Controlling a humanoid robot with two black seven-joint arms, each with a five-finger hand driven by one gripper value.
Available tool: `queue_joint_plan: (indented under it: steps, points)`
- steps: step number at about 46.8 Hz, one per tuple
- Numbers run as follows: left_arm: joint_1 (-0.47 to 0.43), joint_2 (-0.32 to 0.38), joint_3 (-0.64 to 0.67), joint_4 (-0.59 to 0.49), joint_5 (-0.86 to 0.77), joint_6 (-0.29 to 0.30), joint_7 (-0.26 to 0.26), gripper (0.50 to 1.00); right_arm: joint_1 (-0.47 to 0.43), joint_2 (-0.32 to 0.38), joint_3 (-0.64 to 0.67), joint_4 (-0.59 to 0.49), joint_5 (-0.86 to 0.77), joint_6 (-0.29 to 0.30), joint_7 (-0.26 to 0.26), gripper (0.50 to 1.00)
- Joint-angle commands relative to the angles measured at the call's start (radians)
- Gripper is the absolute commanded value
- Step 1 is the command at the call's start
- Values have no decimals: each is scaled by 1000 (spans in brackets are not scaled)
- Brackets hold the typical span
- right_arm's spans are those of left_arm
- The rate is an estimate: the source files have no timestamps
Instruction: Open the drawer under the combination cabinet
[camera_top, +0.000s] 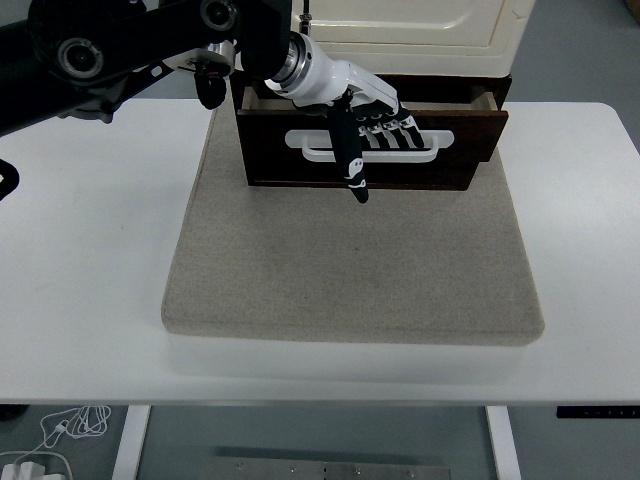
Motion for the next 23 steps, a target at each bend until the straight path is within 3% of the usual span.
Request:
queue_joint_plan:
  steps: [1, 23]
  points:
    - [0, 0, 3, -2, -3, -3, 0, 999, 0, 0, 0, 0, 0, 0, 0, 928]
    - [-2, 4, -8, -16, -20, -17, 2, 999, 0, 0, 0, 0, 0, 0, 0, 928]
